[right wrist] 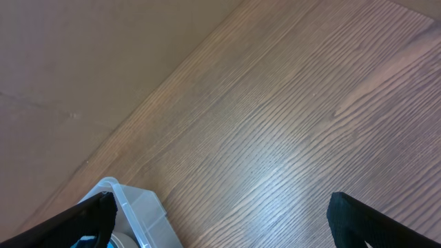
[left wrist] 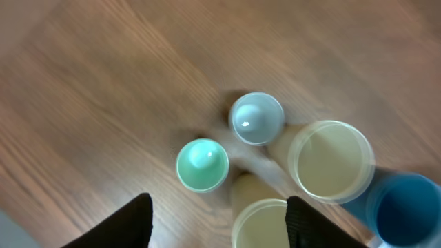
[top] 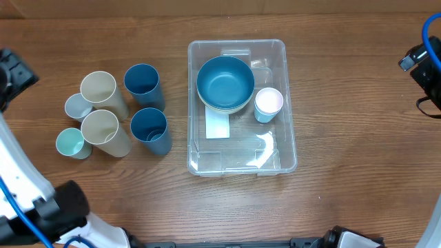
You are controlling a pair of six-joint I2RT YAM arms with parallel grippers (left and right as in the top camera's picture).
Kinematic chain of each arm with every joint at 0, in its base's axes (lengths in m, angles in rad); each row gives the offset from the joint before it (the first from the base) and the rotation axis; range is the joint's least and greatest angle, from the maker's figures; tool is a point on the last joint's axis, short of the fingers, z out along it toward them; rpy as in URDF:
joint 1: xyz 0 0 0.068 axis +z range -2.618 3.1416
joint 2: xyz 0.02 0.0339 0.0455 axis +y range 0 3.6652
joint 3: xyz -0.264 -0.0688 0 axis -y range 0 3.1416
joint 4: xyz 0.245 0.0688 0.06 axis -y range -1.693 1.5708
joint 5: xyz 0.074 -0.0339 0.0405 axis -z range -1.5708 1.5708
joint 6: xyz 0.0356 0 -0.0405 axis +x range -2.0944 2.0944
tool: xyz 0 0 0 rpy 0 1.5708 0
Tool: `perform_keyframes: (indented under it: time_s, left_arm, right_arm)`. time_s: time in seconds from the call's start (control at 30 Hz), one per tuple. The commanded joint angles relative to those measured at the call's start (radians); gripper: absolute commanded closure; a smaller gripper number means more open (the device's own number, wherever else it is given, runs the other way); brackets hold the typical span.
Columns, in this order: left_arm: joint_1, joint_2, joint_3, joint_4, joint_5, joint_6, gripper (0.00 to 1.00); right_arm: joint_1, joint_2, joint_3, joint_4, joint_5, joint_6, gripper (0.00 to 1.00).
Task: Pack container
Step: 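Grasp the small grey cup with the left gripper and lift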
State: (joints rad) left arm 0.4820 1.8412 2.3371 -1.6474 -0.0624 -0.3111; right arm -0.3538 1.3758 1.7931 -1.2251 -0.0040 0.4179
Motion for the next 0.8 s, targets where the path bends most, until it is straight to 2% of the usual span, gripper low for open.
perform_keyframes:
  time_s: [0.0, 0.1, 0.17, 0.2, 0.47, 0.63, 0.7, 0.73, 0.77]
  left_arm:
    - [0.076, 0.081, -0.177, 0.085, 0.17, 0.083, 0.41]
    - [0.068, 0.17, -0.29, 0.177, 0.195, 0.14, 0.47]
    - [0.056, 0.222, -0.335, 0.211, 0.202, 0.179, 0.57]
    - [0.053, 0.237, -0.348, 0.222, 0.203, 0.184, 0.58]
    - [0.028, 0.325, -0.456, 0.396, 0.208, 0.23, 0.5]
    - [0.028, 0.351, -0.466, 0.423, 0.155, 0.229, 0.51]
    - [0.028, 0.357, -0.472, 0.435, 0.156, 0.229, 0.57]
    - [0.028, 0.359, -0.473, 0.442, 0.156, 0.228, 0.62]
    - [0.028, 0.359, -0.474, 0.451, 0.153, 0.225, 0.73]
  right_arm:
    - [-0.004, 0.002, 0.004, 0.003, -0.005, 0.002, 0.0]
    - [-0.004, 0.002, 0.004, 0.003, -0.005, 0.002, 0.0]
    - [-0.004, 0.002, 0.004, 0.003, -0.005, 0.002, 0.0]
    - [-0.004, 0.002, 0.004, 0.003, -0.005, 0.002, 0.0]
    - [-0.004, 0.002, 0.004, 0.003, -0.005, 0.002, 0.0]
    - [-0.004, 0.002, 0.004, 0.003, -0.005, 0.002, 0.0]
    - [-0.004, 0.002, 0.004, 0.003, -0.005, 0.002, 0.0]
    - [-0.004, 0.002, 0.004, 0.003, -0.005, 0.002, 0.0]
    - [-0.004, 0.002, 0.004, 0.003, -0.005, 0.002, 0.0]
